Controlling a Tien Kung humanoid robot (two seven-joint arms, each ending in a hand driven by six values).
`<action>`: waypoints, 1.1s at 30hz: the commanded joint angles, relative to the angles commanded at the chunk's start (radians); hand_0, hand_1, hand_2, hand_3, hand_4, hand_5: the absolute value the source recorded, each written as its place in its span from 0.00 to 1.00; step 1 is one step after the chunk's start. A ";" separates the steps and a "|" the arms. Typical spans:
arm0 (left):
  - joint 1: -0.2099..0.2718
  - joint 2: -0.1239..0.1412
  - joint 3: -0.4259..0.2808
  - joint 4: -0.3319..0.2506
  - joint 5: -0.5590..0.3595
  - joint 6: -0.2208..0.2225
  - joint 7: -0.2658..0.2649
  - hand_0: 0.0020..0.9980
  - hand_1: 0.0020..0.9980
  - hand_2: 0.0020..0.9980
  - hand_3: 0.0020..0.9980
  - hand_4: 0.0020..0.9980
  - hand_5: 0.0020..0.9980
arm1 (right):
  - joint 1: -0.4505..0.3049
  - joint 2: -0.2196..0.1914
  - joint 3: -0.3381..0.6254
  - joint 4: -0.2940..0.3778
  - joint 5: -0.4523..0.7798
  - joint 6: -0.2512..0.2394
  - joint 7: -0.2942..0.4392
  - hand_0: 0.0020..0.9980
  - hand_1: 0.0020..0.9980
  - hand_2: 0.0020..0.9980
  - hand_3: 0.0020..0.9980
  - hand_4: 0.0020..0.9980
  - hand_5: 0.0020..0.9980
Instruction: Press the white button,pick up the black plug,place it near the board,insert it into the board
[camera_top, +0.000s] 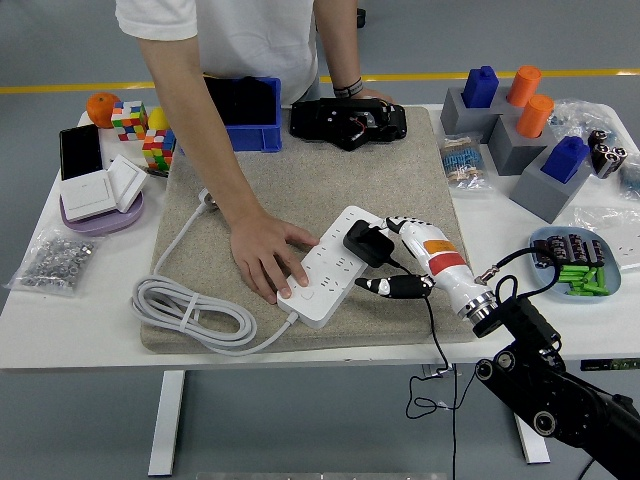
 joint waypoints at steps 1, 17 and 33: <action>0.000 0.000 0.000 0.000 0.001 0.000 0.000 0.70 0.67 0.65 0.65 0.56 0.17 | 0.002 0.000 -0.003 -0.002 0.001 0.000 0.000 0.79 0.75 0.68 0.65 1.00 0.26; 0.002 0.002 0.000 0.000 0.004 -0.002 0.001 0.70 0.67 0.65 0.65 0.56 0.17 | 0.037 -0.004 -0.055 -0.071 0.013 0.002 -0.003 0.79 0.75 0.67 0.65 1.00 0.26; 0.001 0.001 0.000 0.000 0.001 -0.001 0.000 0.70 0.67 0.65 0.65 0.56 0.17 | 0.090 -0.013 -0.181 -0.079 0.038 0.005 -0.001 0.78 0.75 0.68 0.65 1.00 0.26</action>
